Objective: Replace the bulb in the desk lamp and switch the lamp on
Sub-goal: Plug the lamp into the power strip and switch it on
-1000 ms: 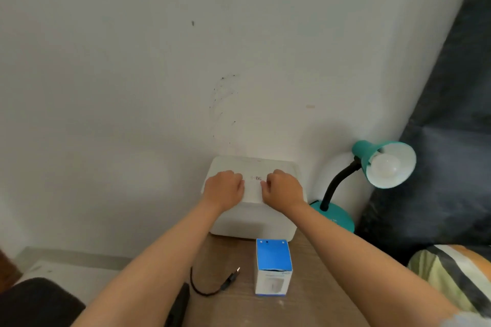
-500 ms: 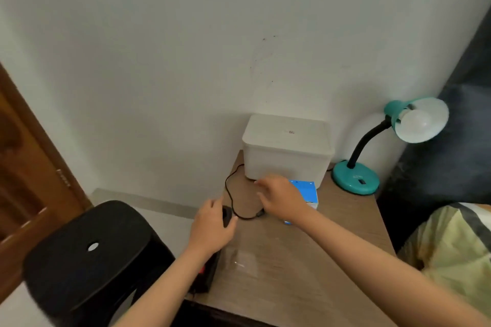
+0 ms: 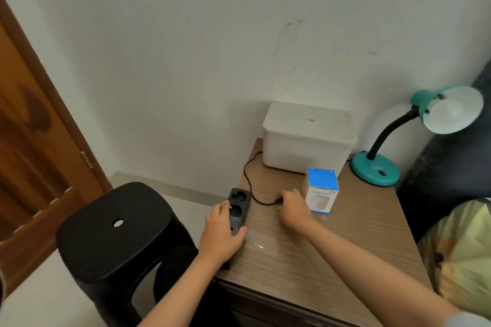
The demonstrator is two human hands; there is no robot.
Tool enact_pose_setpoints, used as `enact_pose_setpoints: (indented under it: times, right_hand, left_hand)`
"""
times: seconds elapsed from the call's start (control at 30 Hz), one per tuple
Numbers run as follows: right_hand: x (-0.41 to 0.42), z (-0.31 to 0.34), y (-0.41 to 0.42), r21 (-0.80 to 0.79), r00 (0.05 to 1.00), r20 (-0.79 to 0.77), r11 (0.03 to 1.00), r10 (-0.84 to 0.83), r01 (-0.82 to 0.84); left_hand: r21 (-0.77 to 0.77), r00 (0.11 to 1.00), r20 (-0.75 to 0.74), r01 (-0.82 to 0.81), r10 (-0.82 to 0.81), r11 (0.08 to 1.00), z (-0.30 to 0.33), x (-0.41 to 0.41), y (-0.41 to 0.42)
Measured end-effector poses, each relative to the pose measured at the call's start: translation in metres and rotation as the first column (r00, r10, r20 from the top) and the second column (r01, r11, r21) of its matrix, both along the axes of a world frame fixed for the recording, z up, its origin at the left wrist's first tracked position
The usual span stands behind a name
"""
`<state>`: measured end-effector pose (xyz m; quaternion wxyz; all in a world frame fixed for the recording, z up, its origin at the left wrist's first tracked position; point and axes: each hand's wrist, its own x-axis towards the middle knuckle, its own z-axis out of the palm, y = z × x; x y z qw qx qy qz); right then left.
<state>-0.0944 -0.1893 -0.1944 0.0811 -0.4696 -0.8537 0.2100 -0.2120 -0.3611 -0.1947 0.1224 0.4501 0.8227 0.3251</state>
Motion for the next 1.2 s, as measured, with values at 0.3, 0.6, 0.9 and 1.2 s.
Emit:
enact_pose_setpoints:
  times: [0.3, 0.6, 0.9, 1.2]
  right_hand:
    - [-0.004, -0.004, -0.007, 0.081, 0.987, -0.150, 0.996, 0.048, -0.036]
    - [-0.008, 0.015, -0.031, -0.049, 0.879, -0.471, 0.993, 0.069, -0.104]
    - [-0.046, 0.030, -0.042, -0.292, 0.749, -0.649, 0.952, -0.129, -0.089]
    - [-0.054, 0.020, -0.047, -0.159, 0.853, -0.520, 0.986, -0.035, -0.057]
  left_hand:
    - [0.044, 1.000, 0.012, -0.009, 0.008, 0.999, -0.002, -0.001, -0.001]
    - [0.061, 1.000, -0.005, -0.013, 0.014, 0.998, -0.005, 0.000, 0.000]
    - [0.073, 0.998, 0.013, -0.059, 0.059, 0.996, -0.005, 0.001, 0.001]
    - [0.096, 0.997, 0.015, -0.076, 0.075, 0.992, -0.007, 0.000, 0.002]
